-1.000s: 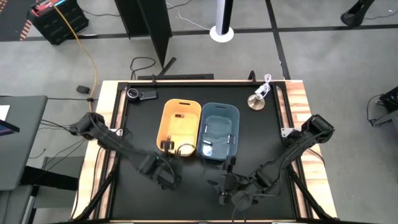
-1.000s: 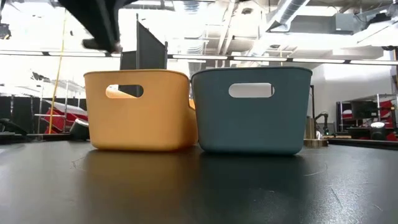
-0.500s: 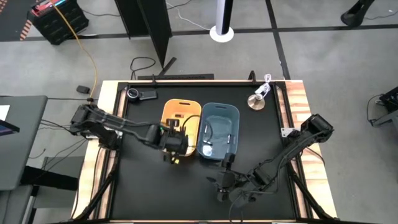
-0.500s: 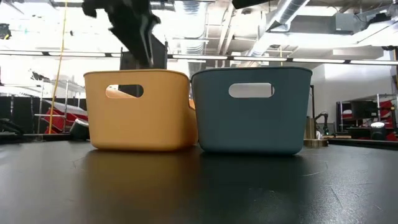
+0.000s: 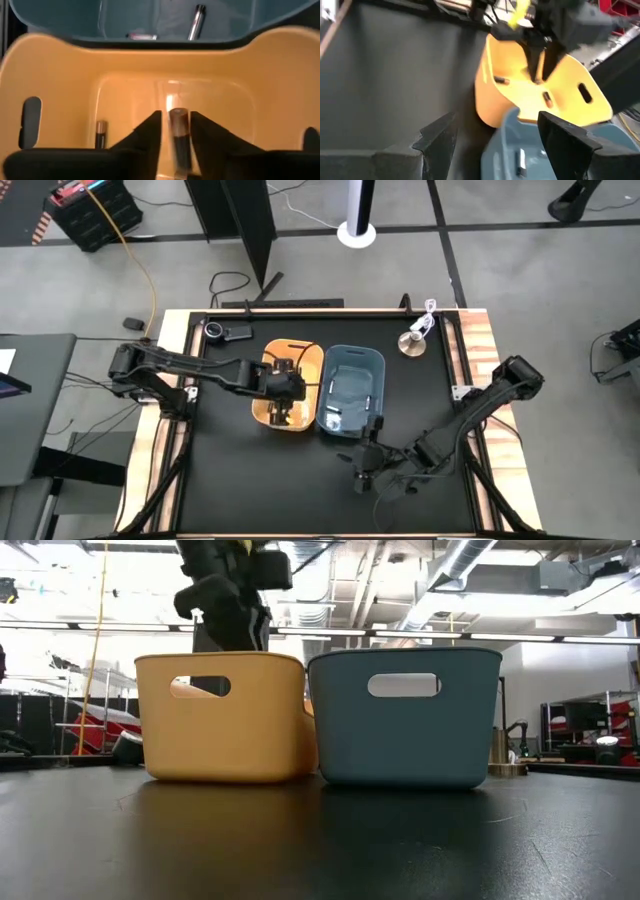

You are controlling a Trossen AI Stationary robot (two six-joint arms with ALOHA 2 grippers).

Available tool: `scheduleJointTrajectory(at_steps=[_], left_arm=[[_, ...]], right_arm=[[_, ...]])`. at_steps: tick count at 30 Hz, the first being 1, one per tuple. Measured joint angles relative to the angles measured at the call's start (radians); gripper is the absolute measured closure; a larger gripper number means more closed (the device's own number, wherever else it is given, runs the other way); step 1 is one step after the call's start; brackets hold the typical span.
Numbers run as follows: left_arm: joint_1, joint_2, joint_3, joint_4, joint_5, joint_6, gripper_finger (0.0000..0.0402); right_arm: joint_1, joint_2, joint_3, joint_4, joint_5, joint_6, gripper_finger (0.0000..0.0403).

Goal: Sort batteries
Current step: Put the black battery into the yellow bin, then return to Home Position

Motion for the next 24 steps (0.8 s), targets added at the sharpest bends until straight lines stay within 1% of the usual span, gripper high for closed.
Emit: scheduleJointTrajectory(at_steps=[4, 8, 10, 12, 13, 16, 18, 20, 24], left_arm=[[0.008, -0.068, -0.052, 0.038, 0.016, 0.001, 0.0245], [0.011, -0.171, -0.138, 0.140, 0.020, -0.009, 0.0179], [0.010, -0.254, -0.208, 0.232, 0.055, -0.022, 0.0158], [0.006, -0.362, -0.297, 0.357, 0.101, -0.033, 0.0150], [0.001, -0.426, -0.348, 0.425, 0.108, -0.034, 0.0149], [-0.021, -0.626, -0.495, 0.557, 0.109, -0.044, 0.0160], [-0.040, -0.754, -0.578, 0.600, 0.107, -0.054, 0.0182], [-0.062, -0.871, -0.648, 0.634, 0.092, -0.070, 0.0215], [-0.103, -1.053, -0.769, 0.656, 0.044, -0.076, 0.0303]], right_arm=[[-0.032, -0.018, 0.000, -0.067, -0.001, -0.001, 0.0111], [-0.064, -0.036, -0.001, -0.086, -0.009, -0.039, 0.0111], [-0.081, -0.052, -0.007, -0.077, -0.011, -0.077, 0.0111], [-0.095, -0.092, -0.046, -0.026, -0.015, -0.120, 0.0112], [-0.102, -0.120, -0.077, 0.023, -0.018, -0.142, 0.0113], [-0.124, -0.227, -0.196, 0.164, -0.050, -0.191, 0.0125], [-0.137, -0.311, -0.297, 0.257, -0.069, -0.217, 0.0149], [-0.161, -0.398, -0.402, 0.339, -0.092, -0.240, 0.0191], [-0.248, -0.577, -0.613, 0.505, -0.179, -0.295, 0.0310]])
